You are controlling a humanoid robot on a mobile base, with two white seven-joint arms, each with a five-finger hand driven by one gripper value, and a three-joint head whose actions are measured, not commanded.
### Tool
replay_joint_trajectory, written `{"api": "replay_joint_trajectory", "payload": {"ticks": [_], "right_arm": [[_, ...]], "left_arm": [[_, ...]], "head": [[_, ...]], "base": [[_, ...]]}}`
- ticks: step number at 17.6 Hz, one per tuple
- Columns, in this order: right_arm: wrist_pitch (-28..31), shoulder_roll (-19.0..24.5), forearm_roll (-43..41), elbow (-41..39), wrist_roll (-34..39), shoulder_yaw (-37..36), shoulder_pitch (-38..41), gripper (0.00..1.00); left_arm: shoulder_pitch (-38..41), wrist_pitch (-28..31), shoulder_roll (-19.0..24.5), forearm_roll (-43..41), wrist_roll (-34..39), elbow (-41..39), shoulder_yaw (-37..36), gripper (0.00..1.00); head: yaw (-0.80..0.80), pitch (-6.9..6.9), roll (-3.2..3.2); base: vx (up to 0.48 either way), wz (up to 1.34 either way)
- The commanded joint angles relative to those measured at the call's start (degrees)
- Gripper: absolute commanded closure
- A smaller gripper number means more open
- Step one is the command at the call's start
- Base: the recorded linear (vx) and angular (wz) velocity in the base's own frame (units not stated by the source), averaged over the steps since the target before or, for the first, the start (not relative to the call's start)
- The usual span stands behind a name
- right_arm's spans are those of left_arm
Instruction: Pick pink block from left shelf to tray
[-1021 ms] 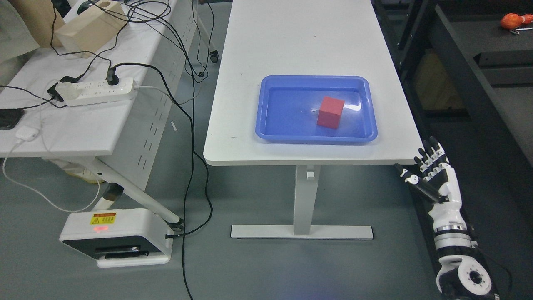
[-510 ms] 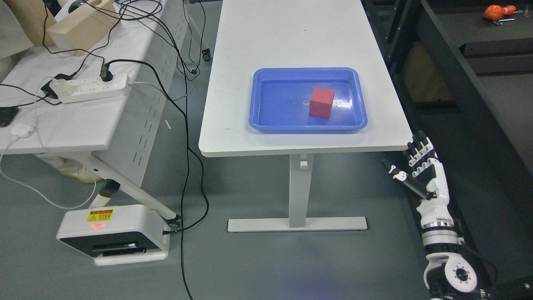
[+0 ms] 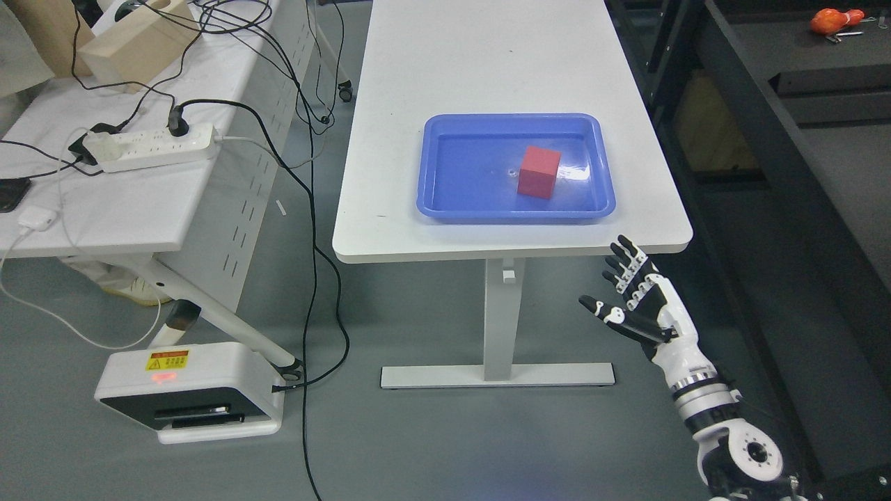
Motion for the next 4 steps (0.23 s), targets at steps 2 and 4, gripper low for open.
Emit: {"api": "replay_joint_trajectory", "payload": {"ticks": [2, 4], "right_arm": [[-1.87, -1.00, 0.67, 0.08, 0.80, 2.02, 0.05, 0.00], [-2.04, -1.00, 0.67, 0.08, 0.80, 1.93, 0.05, 0.00]], "left_arm": [[1.15, 0.02, 1.00, 0.00, 0.00, -1.00, 0.00, 0.00], [1.15, 0.02, 1.00, 0.00, 0.00, -1.00, 0.00, 0.00]], "head": [[0.00, 0.00, 0.00], [0.00, 0.00, 0.00]], "base": [[0.000, 0.00], [0.000, 0.00]]}}
